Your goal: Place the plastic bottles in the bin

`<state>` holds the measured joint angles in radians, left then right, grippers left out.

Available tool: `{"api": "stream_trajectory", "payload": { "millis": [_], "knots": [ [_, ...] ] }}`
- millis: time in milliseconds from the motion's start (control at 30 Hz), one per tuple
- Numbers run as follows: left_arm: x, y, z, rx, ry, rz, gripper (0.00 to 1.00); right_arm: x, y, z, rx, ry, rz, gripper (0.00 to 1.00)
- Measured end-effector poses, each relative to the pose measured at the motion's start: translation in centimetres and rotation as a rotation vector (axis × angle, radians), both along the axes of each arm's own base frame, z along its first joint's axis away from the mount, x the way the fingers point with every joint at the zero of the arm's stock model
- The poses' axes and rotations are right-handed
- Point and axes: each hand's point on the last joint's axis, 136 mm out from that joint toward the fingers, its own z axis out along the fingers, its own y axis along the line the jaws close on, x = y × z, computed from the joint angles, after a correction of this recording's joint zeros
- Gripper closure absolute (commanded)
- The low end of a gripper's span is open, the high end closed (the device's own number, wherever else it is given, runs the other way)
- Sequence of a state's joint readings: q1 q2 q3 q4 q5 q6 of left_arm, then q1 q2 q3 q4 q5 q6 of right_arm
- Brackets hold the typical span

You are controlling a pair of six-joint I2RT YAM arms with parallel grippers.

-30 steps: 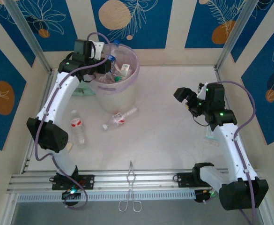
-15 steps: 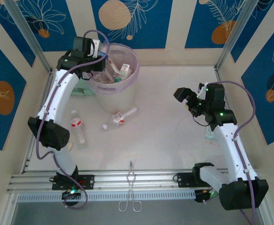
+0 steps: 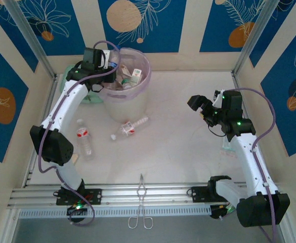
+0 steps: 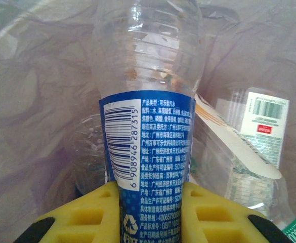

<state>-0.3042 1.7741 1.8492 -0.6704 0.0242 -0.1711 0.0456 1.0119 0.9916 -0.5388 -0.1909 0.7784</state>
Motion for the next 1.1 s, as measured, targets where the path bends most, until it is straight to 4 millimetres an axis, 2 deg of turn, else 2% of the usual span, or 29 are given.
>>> {"api": "stream_trajectory", "payload": {
  "millis": [167,333,367,400,433,467,500,533,667,767,967,1033,1100],
  "knots": [
    [0.5,-2.0,-0.1,-0.047,-0.048,-0.079,0.91,0.0,0.0,0.0,0.0,0.0,0.001,0.01],
    [-0.4,-4.5,0.0,-0.024,-0.069,-0.212,0.84,0.0,0.1,0.0,0.003,0.001,0.0,0.01],
    [-0.7,-4.9,-0.1,-0.013,-0.072,-0.236,0.79,0.0,0.1,0.0,0.005,0.002,0.0,0.01],
    [-1.0,-5.4,-0.1,0.003,-0.078,-0.264,0.63,0.0,0.2,0.0,0.005,0.003,0.003,0.01],
    [-1.3,-5.7,-0.2,0.025,-0.087,-0.294,0.42,0.0,0.2,0.0,0.005,0.003,0.003,0.01],
    [-1.5,-5.7,-0.3,0.04,-0.09,-0.311,0.3,-0.1,0.2,0.0,0.005,0.003,0.003,0.01],
    [-2.0,-5.8,-0.6,0.056,-0.082,-0.335,0.22,-0.1,0.2,0.0,0.005,0.003,0.003,0.01],
    [-2.3,-5.9,-0.6,0.061,-0.079,-0.355,0.2,-0.1,0.2,0.0,0.005,0.003,0.003,0.01],
    [-3.3,-6.3,-0.1,0.074,-0.075,-0.412,0.16,-0.1,0.2,0.0,0.005,0.003,0.003,0.01],
    [-4.0,-6.6,1.8,0.057,-0.086,-0.444,0.17,-0.1,0.2,0.0,0.005,0.003,0.003,0.01],
    [-3.8,-7.5,8.1,-0.008,-0.206,-0.459,0.2,-0.1,0.5,0.0,0.006,0.003,0.012,0.01],
    [-3.3,-7.8,8.9,-0.029,-0.227,-0.453,0.26,-0.2,0.6,0.0,0.006,0.004,0.015,0.01],
    [-2.7,-8.2,8.4,-0.042,-0.217,-0.452,0.33,-0.2,0.6,0.0,0.005,0.004,0.016,0.01]
  ]
}}
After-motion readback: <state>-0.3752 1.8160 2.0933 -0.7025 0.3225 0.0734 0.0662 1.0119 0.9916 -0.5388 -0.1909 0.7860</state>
